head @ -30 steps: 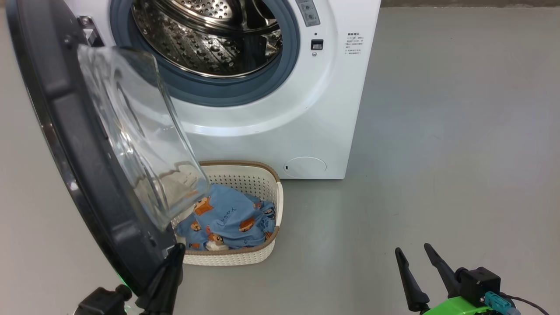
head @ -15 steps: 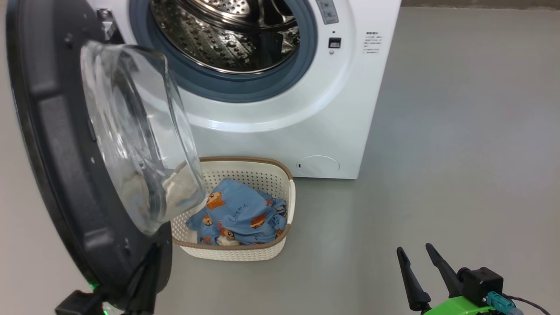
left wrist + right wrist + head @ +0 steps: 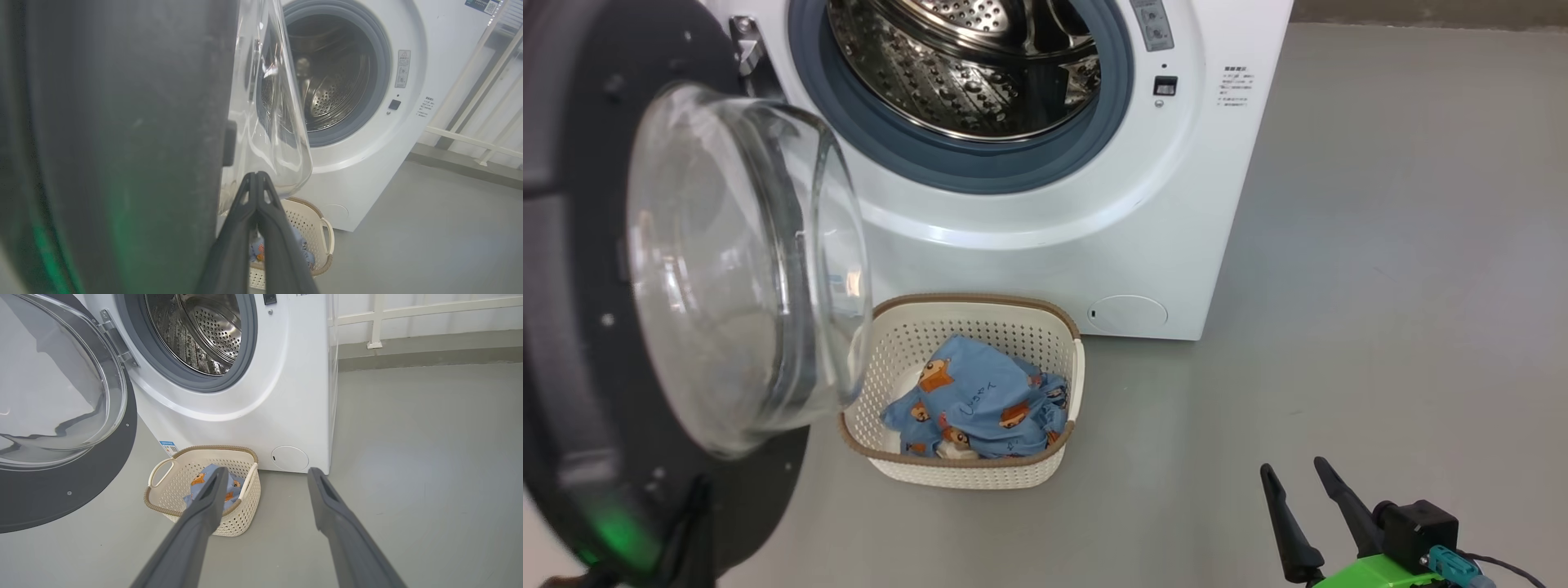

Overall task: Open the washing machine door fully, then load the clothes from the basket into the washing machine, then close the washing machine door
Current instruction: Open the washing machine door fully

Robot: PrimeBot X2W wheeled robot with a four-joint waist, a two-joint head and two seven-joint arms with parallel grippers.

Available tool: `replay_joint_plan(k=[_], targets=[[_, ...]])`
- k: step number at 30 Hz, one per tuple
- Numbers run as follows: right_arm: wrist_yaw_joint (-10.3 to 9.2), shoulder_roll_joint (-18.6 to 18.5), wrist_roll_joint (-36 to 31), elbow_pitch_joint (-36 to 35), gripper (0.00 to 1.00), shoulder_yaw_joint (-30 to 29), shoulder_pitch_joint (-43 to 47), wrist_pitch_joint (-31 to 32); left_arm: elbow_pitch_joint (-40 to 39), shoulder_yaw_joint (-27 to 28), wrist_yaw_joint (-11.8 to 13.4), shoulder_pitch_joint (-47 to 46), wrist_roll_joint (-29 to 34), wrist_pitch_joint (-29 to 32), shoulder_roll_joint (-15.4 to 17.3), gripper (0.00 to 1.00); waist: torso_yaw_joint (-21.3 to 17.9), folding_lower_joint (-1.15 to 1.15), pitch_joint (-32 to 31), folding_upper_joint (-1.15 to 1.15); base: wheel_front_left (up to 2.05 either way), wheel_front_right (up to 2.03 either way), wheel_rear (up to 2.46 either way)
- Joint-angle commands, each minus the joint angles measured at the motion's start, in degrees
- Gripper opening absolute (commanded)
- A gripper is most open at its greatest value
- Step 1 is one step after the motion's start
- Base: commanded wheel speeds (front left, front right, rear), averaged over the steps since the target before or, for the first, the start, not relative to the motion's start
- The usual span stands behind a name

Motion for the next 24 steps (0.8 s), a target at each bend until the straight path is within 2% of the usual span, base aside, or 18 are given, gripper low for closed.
replay_joint_plan(k=[1,16,24], targets=[[0.17,-0.17,0.27,-1.12,1.00,1.87,-0.76,-0.51,-0.43,3.42,1.11,-1.94,-0.87,-0.36,1.25,0.00,-0.24,0.00,0.06,0.00,0.00,0.00,0.00],[0.17,-0.17,-0.74,-1.43,1.00,1.24,-1.29,-0.51,4.51,18.04,3.04,-7.56,-2.74,-0.36,1.24,0.00,-2.57,0.00,1.93,0.00,0.00,0.00,0.00],[0.17,-0.17,-1.26,-1.37,1.00,0.84,-1.59,-0.51,6.87,25.80,3.00,-11.96,-2.97,-0.36,1.24,0.00,-2.53,0.00,2.73,0.00,0.00,0.00,0.00]])
